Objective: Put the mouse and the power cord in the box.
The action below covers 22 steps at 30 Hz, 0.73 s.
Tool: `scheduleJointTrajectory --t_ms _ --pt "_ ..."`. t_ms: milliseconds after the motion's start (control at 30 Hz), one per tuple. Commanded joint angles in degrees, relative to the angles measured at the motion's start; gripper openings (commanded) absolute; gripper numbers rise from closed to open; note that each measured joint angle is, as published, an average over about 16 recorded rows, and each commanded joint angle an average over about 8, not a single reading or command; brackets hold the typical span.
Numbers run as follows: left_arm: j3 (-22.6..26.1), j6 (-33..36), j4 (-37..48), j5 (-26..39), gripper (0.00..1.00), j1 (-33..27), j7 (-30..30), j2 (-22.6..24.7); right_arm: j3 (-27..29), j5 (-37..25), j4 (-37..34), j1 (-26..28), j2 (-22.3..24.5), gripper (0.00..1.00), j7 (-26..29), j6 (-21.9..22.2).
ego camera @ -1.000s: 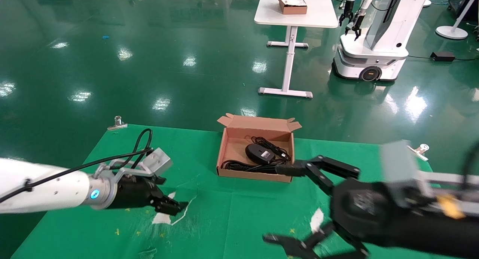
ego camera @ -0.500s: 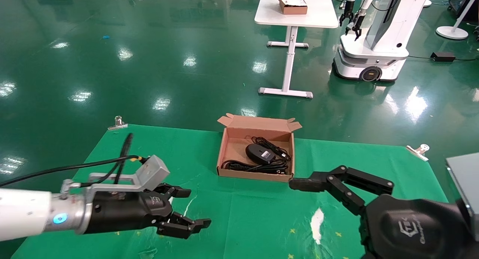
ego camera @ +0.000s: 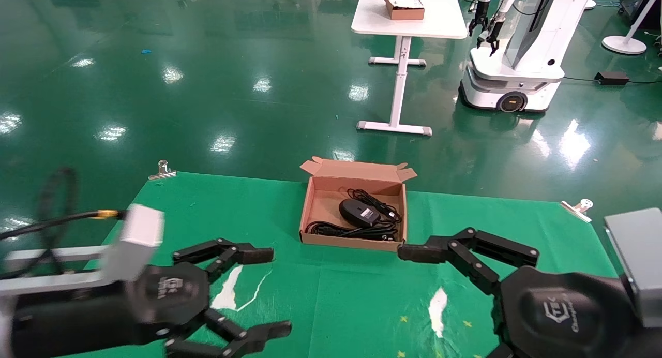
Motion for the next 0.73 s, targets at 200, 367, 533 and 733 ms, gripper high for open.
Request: scheduleJointTrajectory --t_ms 200,367,533,733 --pt "-6.4 5.0 -3.7 -9.7 1.0 4.2 6.2 -3.4 0.0 0.0 0.0 0.0 0.0 1.0 0.0 0.0" --pt "-9.0 6.9 -5.2 -13.7 1.0 5.9 8.1 -4.7 0.0 0.1 0.0 -0.1 0.1 1.0 0.0 0.0" --pt "-9.2 7.1 -5.3 -14.2 1.0 6.1 8.2 -4.8 0.0 0.1 0.0 -0.1 0.1 1.0 0.0 -0.1" --pt "-8.7 6.7 -5.0 -13.3 1.0 5.7 7.9 -4.6 0.0 0.1 0.0 -0.1 0.1 1.0 0.0 -0.1"
